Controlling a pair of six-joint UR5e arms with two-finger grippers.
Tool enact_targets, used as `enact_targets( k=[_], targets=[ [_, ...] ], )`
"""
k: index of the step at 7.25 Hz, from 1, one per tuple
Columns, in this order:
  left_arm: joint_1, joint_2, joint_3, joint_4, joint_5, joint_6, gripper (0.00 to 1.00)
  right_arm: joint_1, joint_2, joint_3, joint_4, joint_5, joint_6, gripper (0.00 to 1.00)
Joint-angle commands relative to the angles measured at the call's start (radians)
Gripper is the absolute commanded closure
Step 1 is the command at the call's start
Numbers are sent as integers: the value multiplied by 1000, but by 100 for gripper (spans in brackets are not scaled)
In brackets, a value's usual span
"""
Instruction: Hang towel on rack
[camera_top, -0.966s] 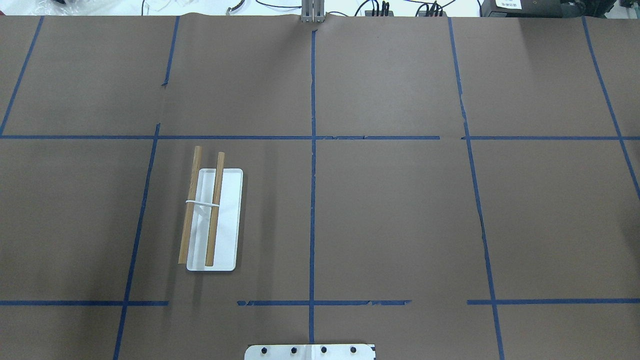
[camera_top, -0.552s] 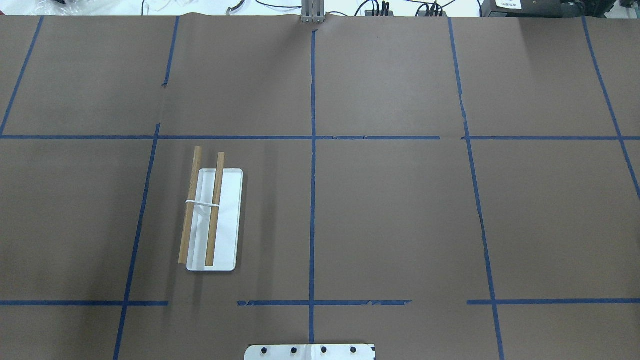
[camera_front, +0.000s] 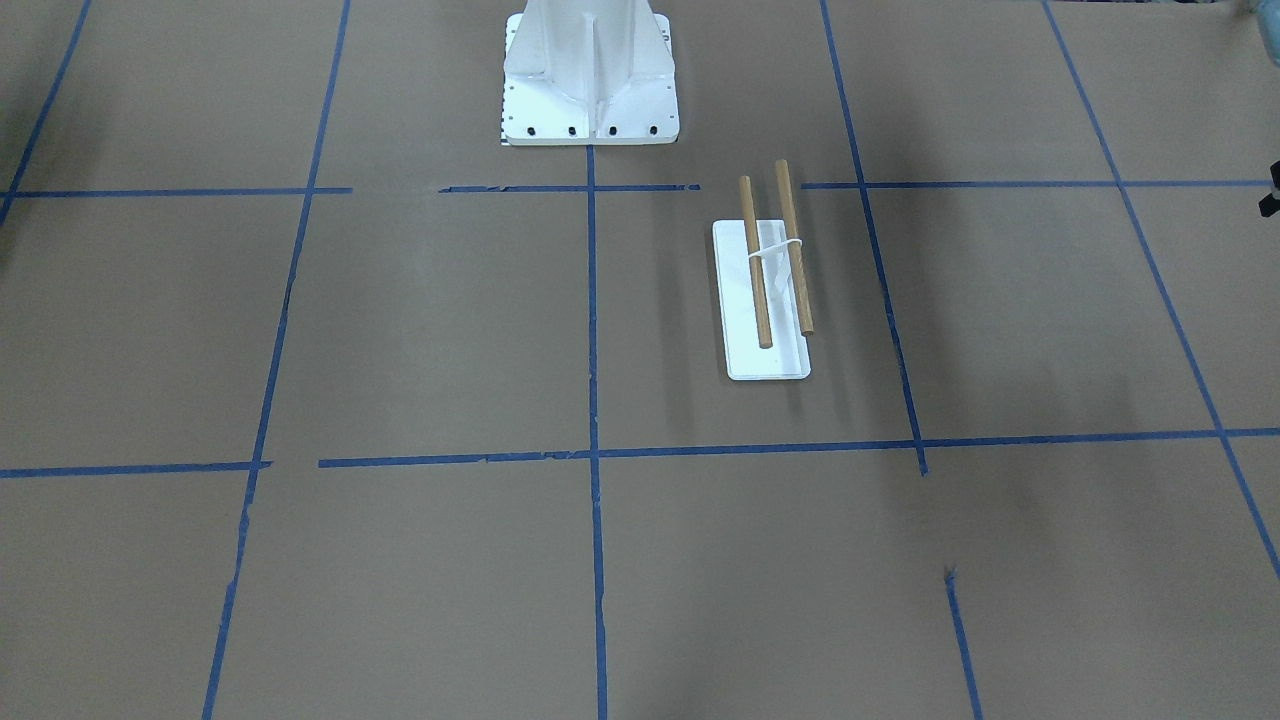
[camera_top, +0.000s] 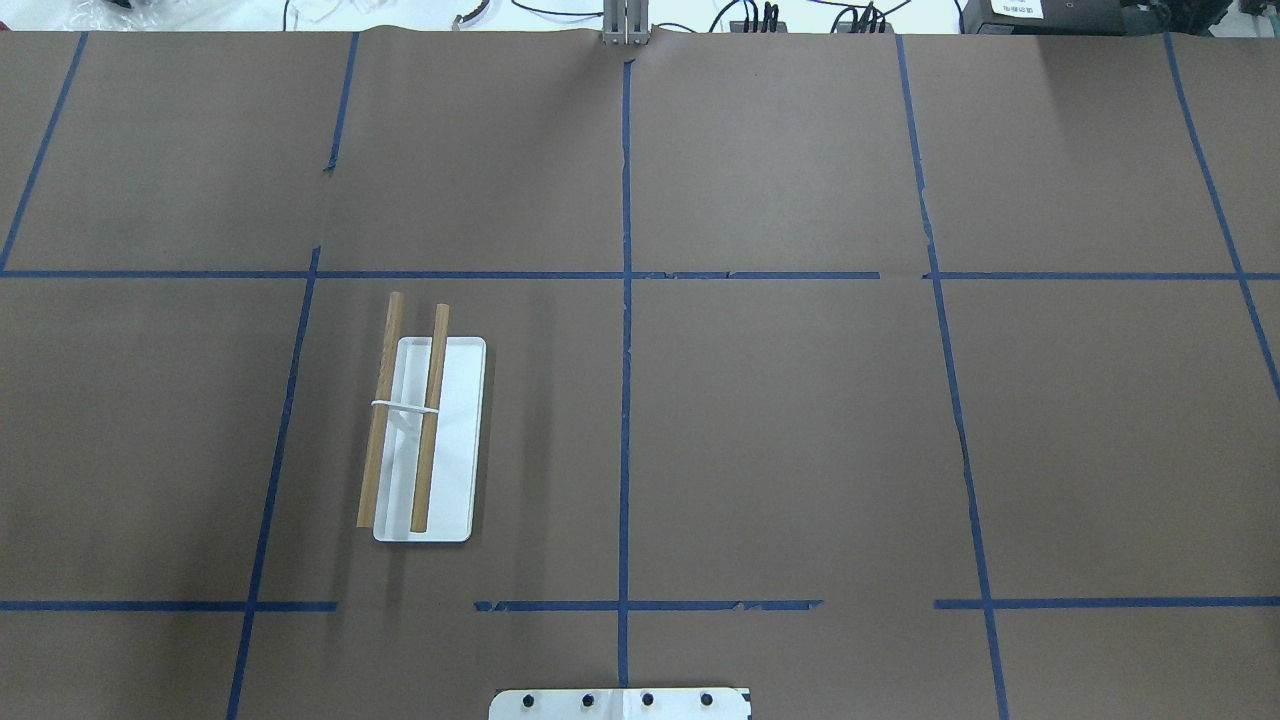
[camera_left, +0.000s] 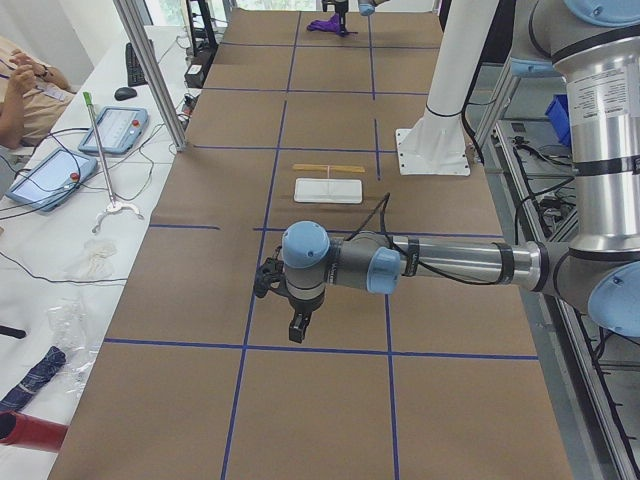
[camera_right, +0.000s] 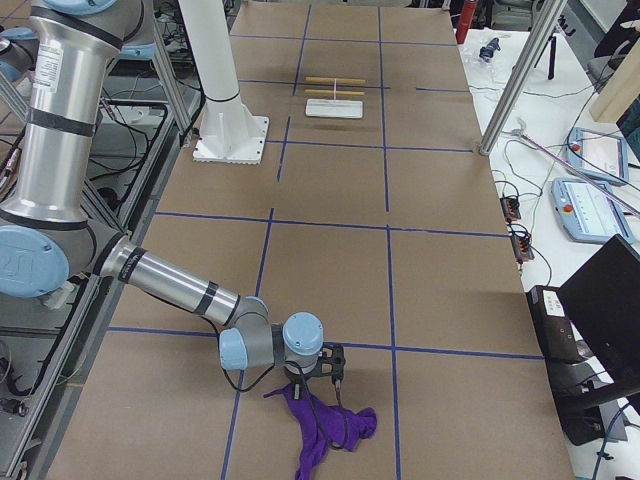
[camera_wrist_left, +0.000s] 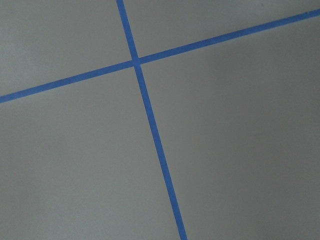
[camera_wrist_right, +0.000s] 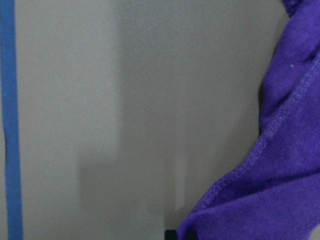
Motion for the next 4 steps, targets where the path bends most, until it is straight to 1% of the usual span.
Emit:
enact_targets(
  k=[1, 2, 3, 4],
  targets=[
    [0, 0, -3, 0, 0, 0, 0, 4, -12, 39, 7, 93, -3, 100],
    [0, -2, -6, -1, -10, 0, 0, 73, -23, 118, 4, 163, 0, 100],
    [0, -35, 4, 0, -46, 0, 0, 101, -56, 256, -14, 181, 15, 100],
    [0, -88, 15, 3, -36, -1, 0, 102, -57, 362, -35, 184, 115, 100]
  ],
)
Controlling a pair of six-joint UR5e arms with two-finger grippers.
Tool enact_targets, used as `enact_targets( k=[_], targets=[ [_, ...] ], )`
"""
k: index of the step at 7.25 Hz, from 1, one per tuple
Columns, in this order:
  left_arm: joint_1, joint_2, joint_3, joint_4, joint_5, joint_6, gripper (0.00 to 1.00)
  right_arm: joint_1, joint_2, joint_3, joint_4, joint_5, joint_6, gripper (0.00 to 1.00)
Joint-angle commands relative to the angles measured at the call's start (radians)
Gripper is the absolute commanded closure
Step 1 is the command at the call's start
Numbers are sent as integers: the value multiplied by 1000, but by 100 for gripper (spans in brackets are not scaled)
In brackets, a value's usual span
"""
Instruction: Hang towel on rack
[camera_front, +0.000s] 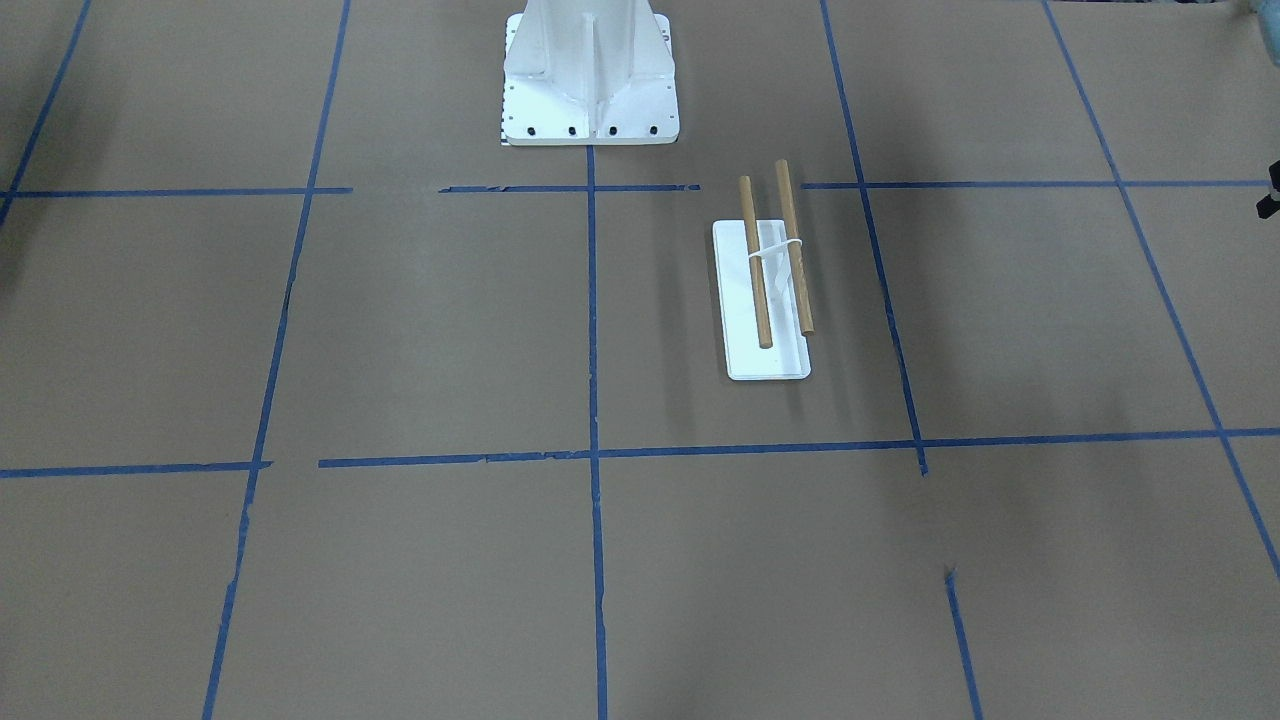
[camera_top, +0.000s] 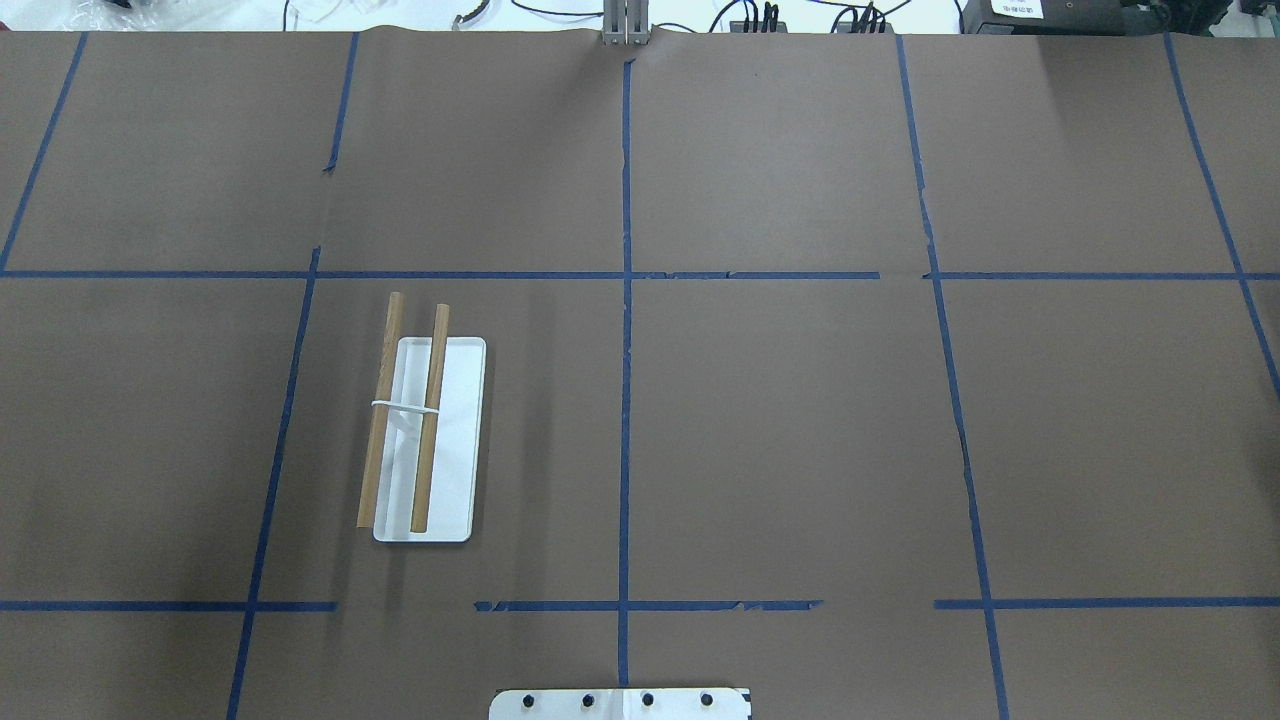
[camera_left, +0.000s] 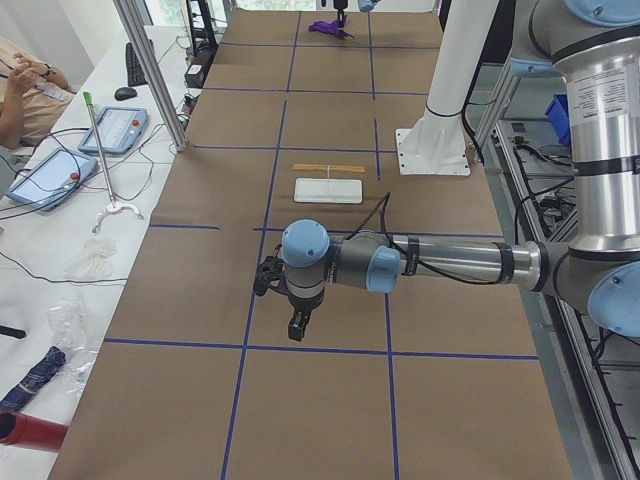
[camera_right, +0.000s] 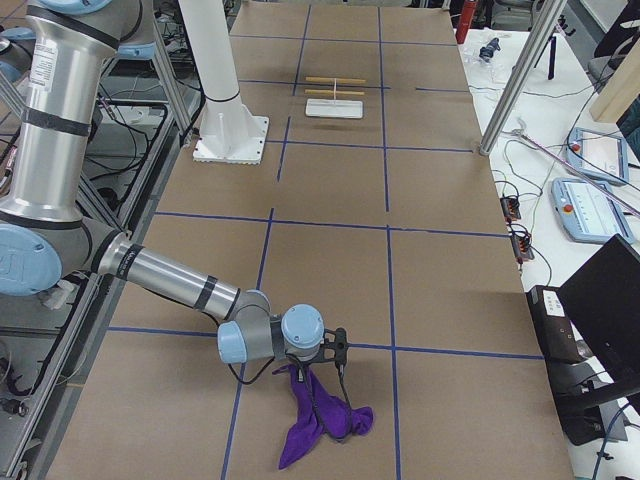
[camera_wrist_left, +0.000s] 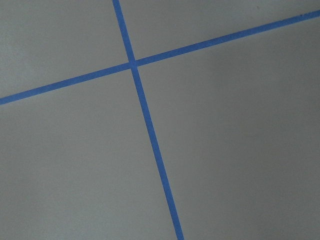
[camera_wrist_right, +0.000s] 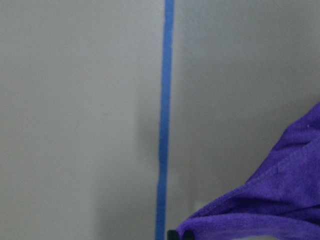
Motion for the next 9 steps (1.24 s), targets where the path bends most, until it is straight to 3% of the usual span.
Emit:
enact_targets(
  k=[1, 2, 4, 5, 6, 7, 9],
  targets=[
    [-2, -57, 30, -2, -7, 11, 0, -19, -2, 256, -79, 22, 244, 100],
    [0, -58, 34, -11, -22, 3, 0, -103, 19, 365, -88, 30, 434, 100],
    [0, -72, 24, -16, -146, -1, 0, -214, 190, 426, -87, 102, 827, 100],
    [1, -80, 17, -45, -290, -130, 0, -284, 311, 428, -88, 102, 1004, 100],
    [14, -128, 7, -142, -379, -440, 0, -359, 442, 426, -88, 84, 1229, 100],
    [61, -182, -16, -269, -374, -741, 4, -430, 532, 425, -90, 55, 1363, 100],
    [184, -272, -33, -416, -345, -989, 1, -579, 683, 423, -90, -69, 1578, 100]
  ],
)
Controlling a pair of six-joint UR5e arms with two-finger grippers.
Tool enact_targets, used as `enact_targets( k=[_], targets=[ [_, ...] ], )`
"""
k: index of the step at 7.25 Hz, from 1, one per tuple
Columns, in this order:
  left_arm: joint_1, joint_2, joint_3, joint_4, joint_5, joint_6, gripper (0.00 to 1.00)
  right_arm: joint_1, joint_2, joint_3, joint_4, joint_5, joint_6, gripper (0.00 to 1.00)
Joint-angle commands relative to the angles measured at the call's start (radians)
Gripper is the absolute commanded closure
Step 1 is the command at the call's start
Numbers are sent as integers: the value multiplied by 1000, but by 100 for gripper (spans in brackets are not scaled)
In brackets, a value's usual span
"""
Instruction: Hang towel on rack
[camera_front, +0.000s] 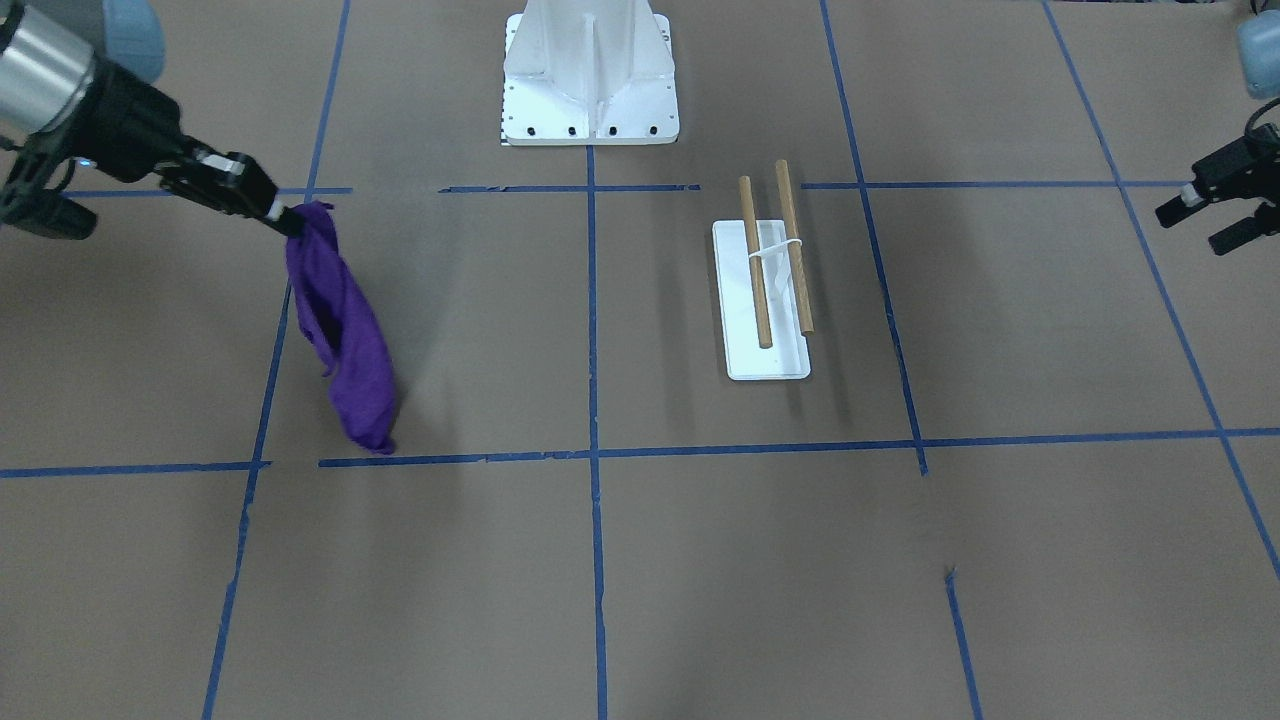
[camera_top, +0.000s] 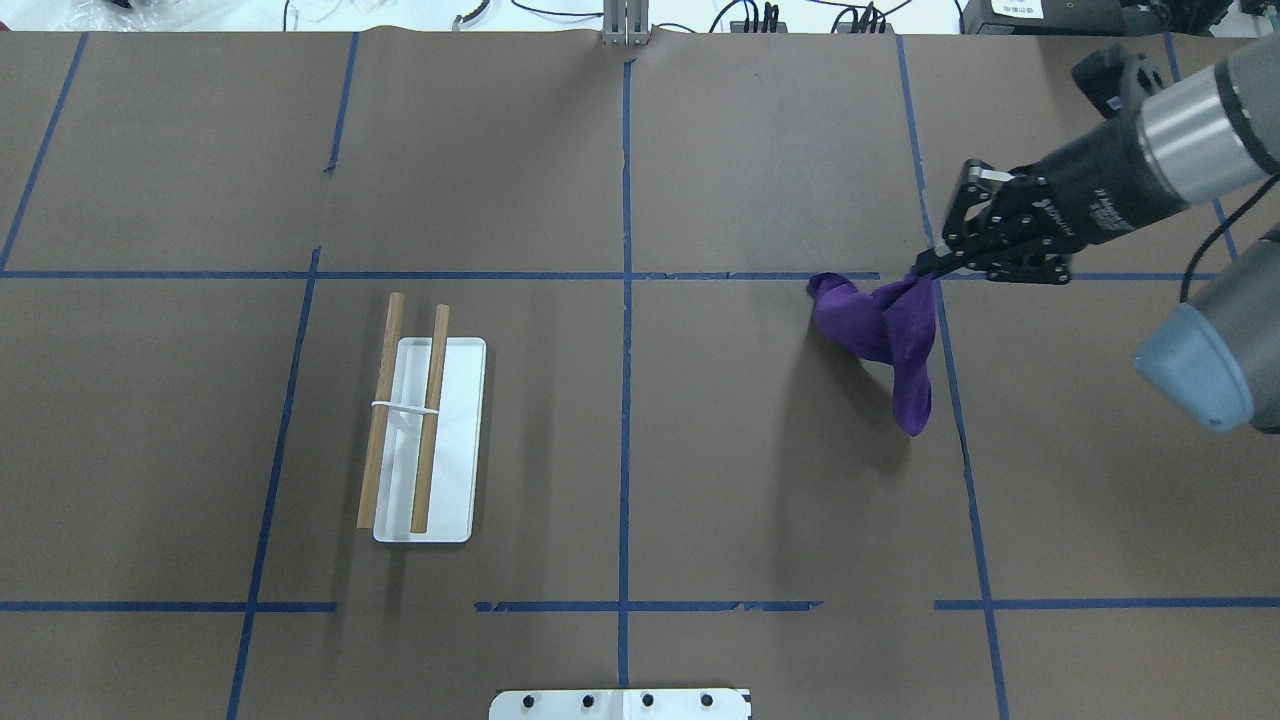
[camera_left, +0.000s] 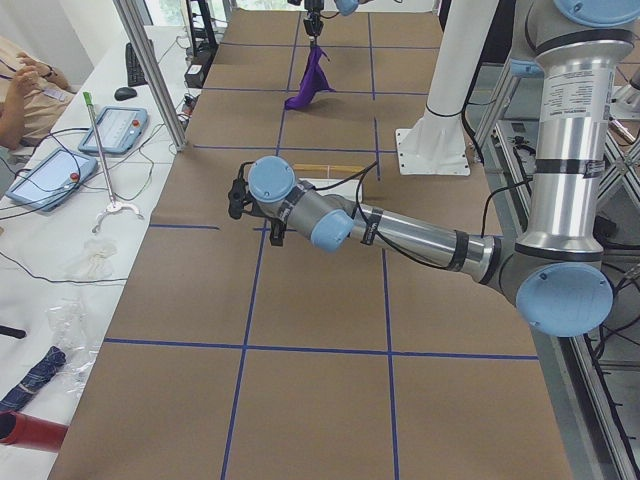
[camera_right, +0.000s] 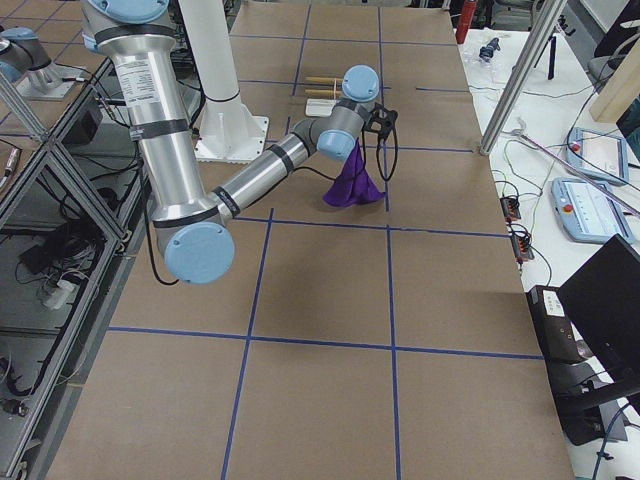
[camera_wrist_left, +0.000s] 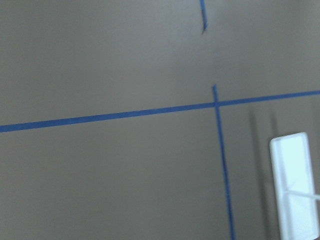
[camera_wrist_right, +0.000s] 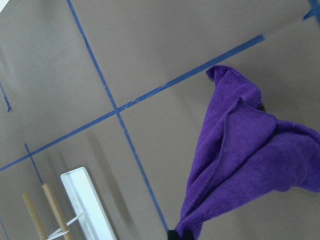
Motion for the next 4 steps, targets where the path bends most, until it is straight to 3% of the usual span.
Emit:
enact_targets(
  k=[1, 2, 3, 4],
  targets=[
    [123, -211, 4, -86, 14, -441, 1, -151, 131, 3, 0, -154, 198, 100],
    [204, -305, -2, -87, 94, -628, 1, -202, 177, 0, 0, -193, 243, 100],
    [288, -333, -25, -87, 163, -655, 0, -248, 216, 0, 0, -249, 293, 100],
    [356, -338, -55, -90, 302, -662, 0, -279, 234, 0, 0, -296, 315, 100]
  ],
)
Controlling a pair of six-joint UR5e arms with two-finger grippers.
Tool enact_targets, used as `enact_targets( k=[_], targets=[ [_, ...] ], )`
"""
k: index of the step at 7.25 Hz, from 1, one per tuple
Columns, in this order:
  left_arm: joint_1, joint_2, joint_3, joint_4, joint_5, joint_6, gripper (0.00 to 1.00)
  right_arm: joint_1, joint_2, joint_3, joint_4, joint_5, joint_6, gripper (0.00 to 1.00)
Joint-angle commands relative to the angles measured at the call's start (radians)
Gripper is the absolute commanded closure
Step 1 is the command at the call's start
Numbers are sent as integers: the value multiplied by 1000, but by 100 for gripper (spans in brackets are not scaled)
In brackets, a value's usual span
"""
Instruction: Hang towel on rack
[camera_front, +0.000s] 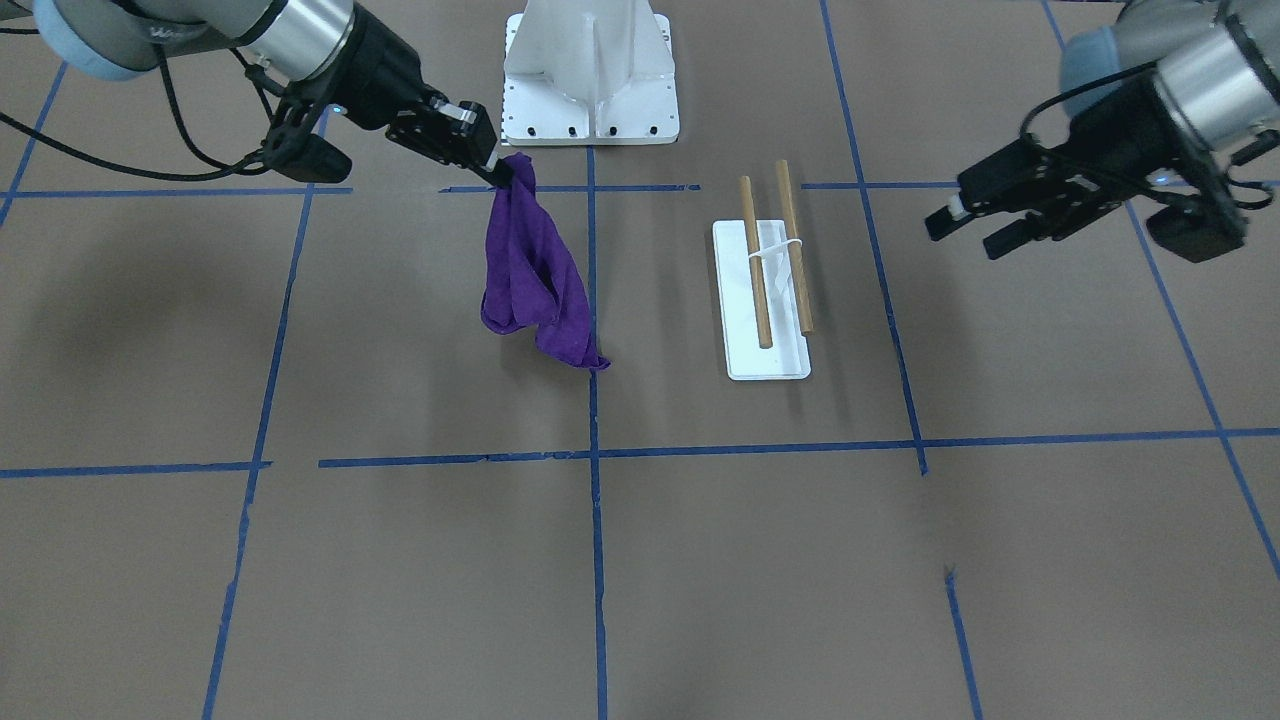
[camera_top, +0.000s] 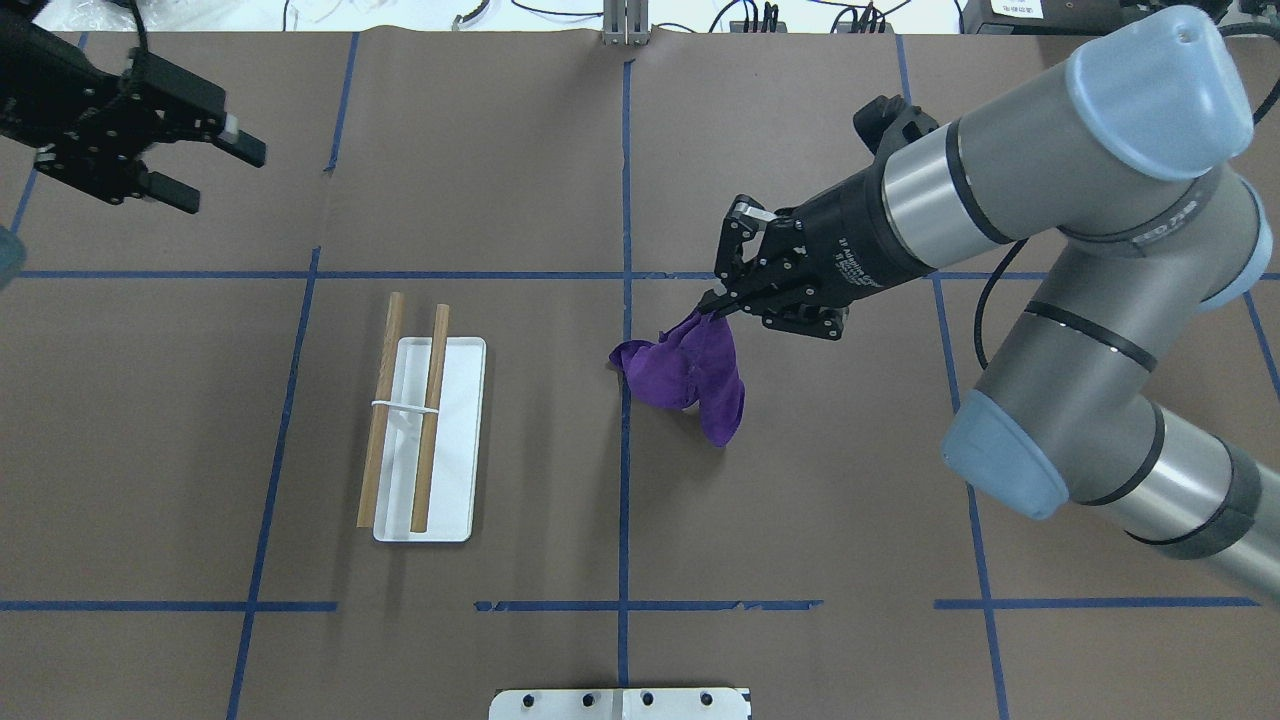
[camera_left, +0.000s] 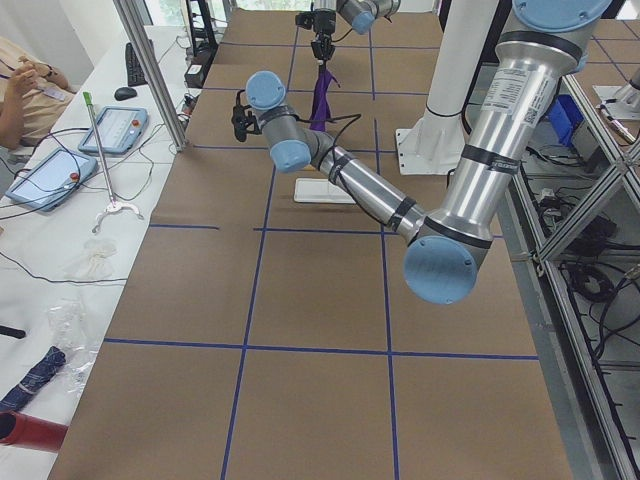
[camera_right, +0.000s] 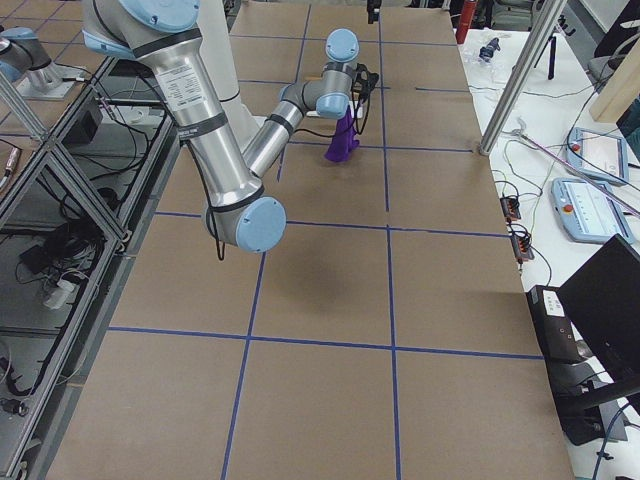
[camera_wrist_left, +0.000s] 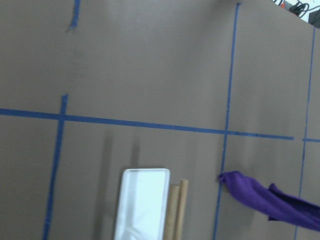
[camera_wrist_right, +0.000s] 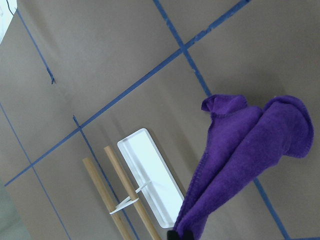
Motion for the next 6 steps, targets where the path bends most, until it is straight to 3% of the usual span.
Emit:
enact_targets(
  k=[1, 3, 6],
  targets=[
    [150, -85, -17, -5, 180, -166, 0, -70, 51, -3, 0, -81, 41, 100],
    [310, -169, -14, -19, 330, -445, 0, -76, 69, -6, 0, -89, 41, 100],
    [379, -251, 37, -45, 351, -730, 3, -114, 94, -10, -2, -155, 41, 100]
  ],
)
